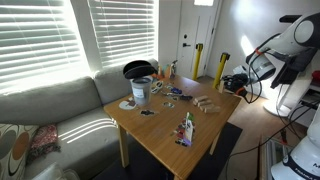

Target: Move one wooden chip to the right and put it in a standing position

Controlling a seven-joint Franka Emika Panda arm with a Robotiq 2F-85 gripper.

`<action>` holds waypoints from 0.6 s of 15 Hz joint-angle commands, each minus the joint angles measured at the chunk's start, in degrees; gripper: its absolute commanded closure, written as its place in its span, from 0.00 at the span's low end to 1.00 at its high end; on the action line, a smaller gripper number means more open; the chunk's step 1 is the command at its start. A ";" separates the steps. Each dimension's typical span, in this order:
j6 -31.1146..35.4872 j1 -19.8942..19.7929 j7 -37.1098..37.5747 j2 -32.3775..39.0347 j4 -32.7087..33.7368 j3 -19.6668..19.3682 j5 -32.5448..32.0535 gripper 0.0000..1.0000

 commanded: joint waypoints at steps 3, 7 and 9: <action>-0.57 -0.56 0.83 1.87 1.33 0.90 -0.22 0.93; 0.84 -0.24 0.22 0.74 0.87 0.62 -1.11 0.93; 1.33 -0.07 -0.19 -0.45 0.86 0.41 -2.05 0.93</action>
